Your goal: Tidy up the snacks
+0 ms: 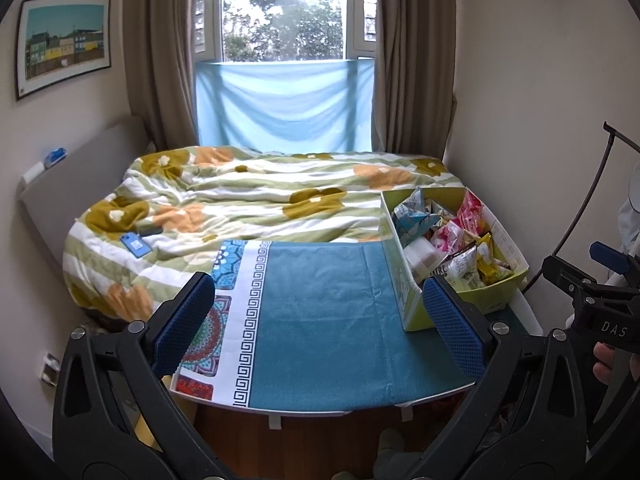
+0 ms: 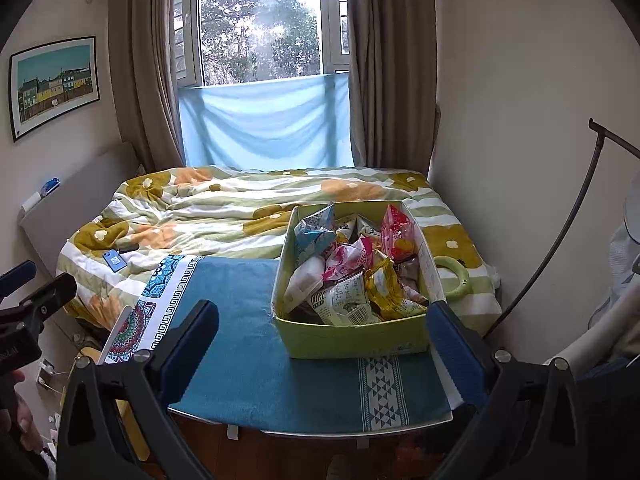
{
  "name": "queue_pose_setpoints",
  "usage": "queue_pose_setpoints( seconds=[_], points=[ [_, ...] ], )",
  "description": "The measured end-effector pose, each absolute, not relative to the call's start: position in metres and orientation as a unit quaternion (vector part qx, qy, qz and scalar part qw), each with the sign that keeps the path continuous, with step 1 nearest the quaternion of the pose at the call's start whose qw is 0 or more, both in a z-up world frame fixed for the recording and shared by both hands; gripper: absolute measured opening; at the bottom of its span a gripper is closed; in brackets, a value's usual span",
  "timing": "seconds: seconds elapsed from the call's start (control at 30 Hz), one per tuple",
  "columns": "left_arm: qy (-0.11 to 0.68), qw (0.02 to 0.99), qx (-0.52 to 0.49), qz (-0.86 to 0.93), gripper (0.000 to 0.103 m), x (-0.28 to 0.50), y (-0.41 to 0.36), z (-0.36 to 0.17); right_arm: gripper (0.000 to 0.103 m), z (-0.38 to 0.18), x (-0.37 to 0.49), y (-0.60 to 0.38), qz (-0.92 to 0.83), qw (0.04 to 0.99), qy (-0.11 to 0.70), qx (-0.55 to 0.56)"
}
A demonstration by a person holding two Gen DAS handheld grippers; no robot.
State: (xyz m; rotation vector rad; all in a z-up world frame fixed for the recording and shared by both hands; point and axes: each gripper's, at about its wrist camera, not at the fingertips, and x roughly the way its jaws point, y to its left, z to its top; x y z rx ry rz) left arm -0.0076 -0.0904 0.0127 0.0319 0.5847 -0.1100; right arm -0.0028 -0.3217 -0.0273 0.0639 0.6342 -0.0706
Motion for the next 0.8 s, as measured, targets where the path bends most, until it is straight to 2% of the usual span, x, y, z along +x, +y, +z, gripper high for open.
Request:
queue_pose_setpoints(
  seconds=[0.8],
  points=[
    [0.28,0.959,0.021,-0.041,0.103,-0.0051,-0.0887,0.016,0.103,-0.0243,0.0029,-0.3122,-0.026,0.951,0.307,0.03]
  ],
)
